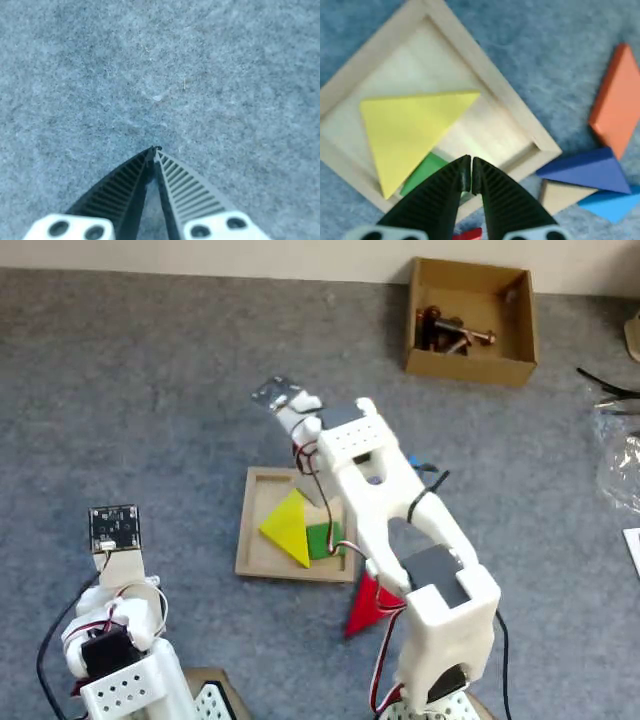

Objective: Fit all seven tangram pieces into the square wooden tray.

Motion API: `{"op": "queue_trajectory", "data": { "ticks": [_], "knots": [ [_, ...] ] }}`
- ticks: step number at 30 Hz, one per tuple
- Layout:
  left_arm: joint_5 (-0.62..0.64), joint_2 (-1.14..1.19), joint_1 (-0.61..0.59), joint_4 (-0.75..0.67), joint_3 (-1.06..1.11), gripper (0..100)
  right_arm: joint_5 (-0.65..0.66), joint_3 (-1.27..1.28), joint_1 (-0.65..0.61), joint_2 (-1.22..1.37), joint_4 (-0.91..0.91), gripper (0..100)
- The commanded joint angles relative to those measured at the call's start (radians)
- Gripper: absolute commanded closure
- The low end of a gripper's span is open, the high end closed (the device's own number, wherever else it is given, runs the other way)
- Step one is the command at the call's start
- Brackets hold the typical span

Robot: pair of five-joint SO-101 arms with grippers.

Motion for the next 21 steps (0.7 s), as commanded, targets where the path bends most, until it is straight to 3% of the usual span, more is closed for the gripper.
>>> {"op": "queue_trajectory", "data": {
  "ticks": [1, 9, 21],
  "knots": [
    [0.008, -0.005, 0.018, 0.009, 0.021, 99, -0.005, -0.048, 0.036, -0.059, -0.073, 97.4],
    [0.008, -0.005, 0.018, 0.009, 0.021, 99, -0.002, 0.076, 0.033, -0.061, -0.153, 97.4],
    [0.008, -0.005, 0.018, 0.009, 0.021, 99, -0.006, 0.203, 0.030, -0.064, -0.108, 97.4]
  ]
}}
